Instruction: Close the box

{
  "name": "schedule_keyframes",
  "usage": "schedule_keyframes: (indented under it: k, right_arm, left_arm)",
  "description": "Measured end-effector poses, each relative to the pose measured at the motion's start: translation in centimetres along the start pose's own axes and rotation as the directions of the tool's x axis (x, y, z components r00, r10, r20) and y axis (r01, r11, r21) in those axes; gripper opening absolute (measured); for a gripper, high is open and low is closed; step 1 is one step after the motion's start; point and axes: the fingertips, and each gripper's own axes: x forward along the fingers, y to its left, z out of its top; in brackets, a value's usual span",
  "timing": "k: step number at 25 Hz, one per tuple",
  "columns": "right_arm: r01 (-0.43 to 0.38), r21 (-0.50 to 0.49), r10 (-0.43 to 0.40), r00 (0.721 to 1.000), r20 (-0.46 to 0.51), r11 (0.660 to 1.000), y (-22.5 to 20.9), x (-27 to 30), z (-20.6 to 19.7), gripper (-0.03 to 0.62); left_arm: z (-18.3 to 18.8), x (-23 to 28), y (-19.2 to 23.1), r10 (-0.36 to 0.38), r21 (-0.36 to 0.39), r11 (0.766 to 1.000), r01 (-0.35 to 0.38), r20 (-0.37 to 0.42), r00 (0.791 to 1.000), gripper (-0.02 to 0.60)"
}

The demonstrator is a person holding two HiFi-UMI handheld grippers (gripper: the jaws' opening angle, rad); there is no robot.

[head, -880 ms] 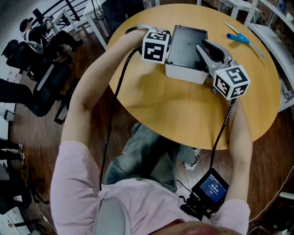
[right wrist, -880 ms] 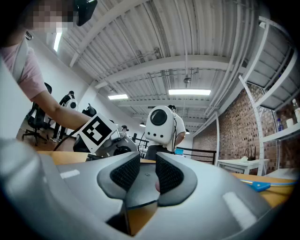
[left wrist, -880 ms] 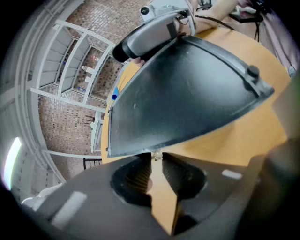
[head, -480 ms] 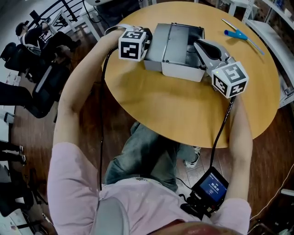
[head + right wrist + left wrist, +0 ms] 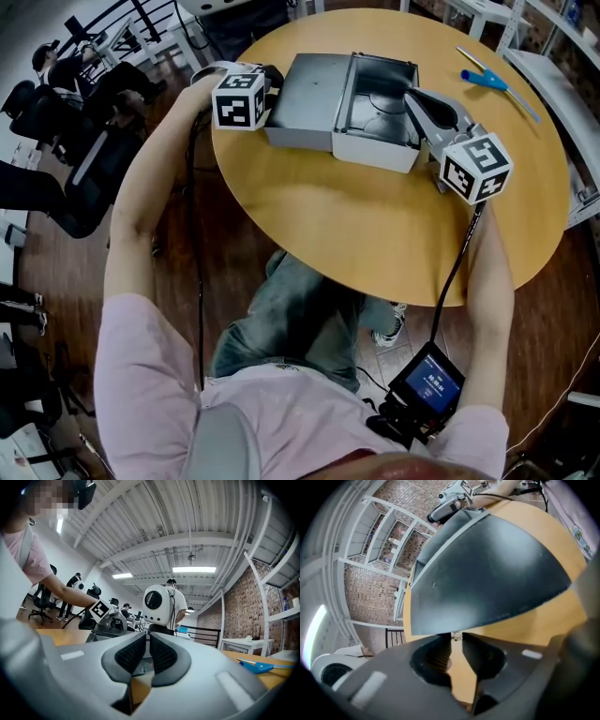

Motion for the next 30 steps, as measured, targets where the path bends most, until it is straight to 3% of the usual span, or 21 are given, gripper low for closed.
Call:
schedule_keyframes:
  k: [3, 5, 6, 8, 10, 14, 16, 19, 22, 24, 26, 28, 29, 30]
  right_arm:
    - [0.194, -0.006, -0.194, 0.980, -0.035, 0.981, -3.8, -0.7, -0.6, 0.025]
    - [0.323, -0.004, -0.320, 0.935, -0.153, 0.946, -6.9, -1.5, -2.9, 0.003]
    - [0.354, 0.025, -0.340, 0.913, -0.224, 0.935, -7.9, -1.7, -4.3, 0.003]
    - [0.358, 0.139, -0.300, 0.898, -0.321, 0.923, -8.6, -1.8, -6.6, 0.003]
    - [0.313, 0.246, -0.221, 0.914, -0.340, 0.917, -8.0, -1.6, -7.4, 0.002]
    - [0.236, 0.276, -0.133, 0.928, -0.347, 0.932, -6.2, -0.6, -7.6, 0.002]
    - [0.254, 0.271, -0.150, 0.923, -0.354, 0.928, -6.5, -0.7, -7.7, 0.002]
    - [0.365, 0.271, -0.254, 0.894, -0.370, 0.891, -9.0, -2.1, -8.3, -0.006]
    - [0.418, 0.327, -0.311, 0.890, -0.333, 0.847, -10.7, -3.0, -7.9, 0.002]
    - [0.452, 0.334, -0.355, 0.881, -0.314, 0.827, -11.3, -3.4, -7.7, 0.002]
    - [0.487, 0.329, -0.396, 0.866, -0.307, 0.809, -11.9, -4.0, -7.7, 0.002]
    - [0.506, 0.323, -0.429, 0.858, -0.283, 0.800, -12.6, -4.5, -7.2, 0.002]
    - [0.509, 0.316, -0.445, 0.858, -0.255, 0.801, -12.8, -4.7, -6.5, 0.002]
    - [0.511, 0.303, -0.465, 0.859, -0.213, 0.804, -13.0, -5.0, -5.6, 0.002]
  left_arm:
    - [0.8, -0.3, 0.5, 0.010, -0.006, 1.000, -0.010, 0.016, 1.000, 0.077]
    - [1.8, -0.4, 0.7, 0.011, 0.008, 1.000, -0.011, 0.023, 1.000, 0.077]
    - [2.5, -0.4, 0.8, 0.010, 0.017, 1.000, -0.010, 0.026, 1.000, 0.077]
    - [3.9, -0.2, 1.0, 0.006, 0.034, 0.999, -0.007, 0.029, 1.000, 0.077]
    - [5.3, 0.3, 1.3, 0.011, 0.053, 0.999, -0.012, 0.023, 1.000, 0.077]
    - [9.1, 1.6, 2.7, 0.039, 0.074, 0.996, -0.042, 0.045, 0.998, 0.077]
    - [11.8, 2.2, 3.2, 0.060, 0.108, 0.992, -0.063, 0.028, 0.998, 0.077]
    - [14.7, 2.9, 3.8, 0.078, 0.119, 0.990, -0.075, -0.020, 0.997, 0.077]
    - [15.4, 3.2, 4.3, 0.114, 0.117, 0.986, -0.117, 0.037, 0.993, 0.084]
    - [14.1, 2.7, 4.7, 0.168, 0.073, 0.983, -0.171, 0.046, 0.985, 0.095]
    - [11.5, 1.1, 6.0, 0.275, -0.009, 0.961, -0.275, 0.016, 0.961, 0.006]
    - [8.7, -0.8, 7.5, 0.372, -0.141, 0.920, -0.367, 0.011, 0.928, 0.006]
    - [7.4, -1.6, 8.0, 0.410, -0.241, 0.888, -0.392, 0.028, 0.911, 0.006]
    - [6.4, -2.3, 8.6, 0.455, -0.368, 0.838, -0.404, 0.063, 0.888, 0.006]
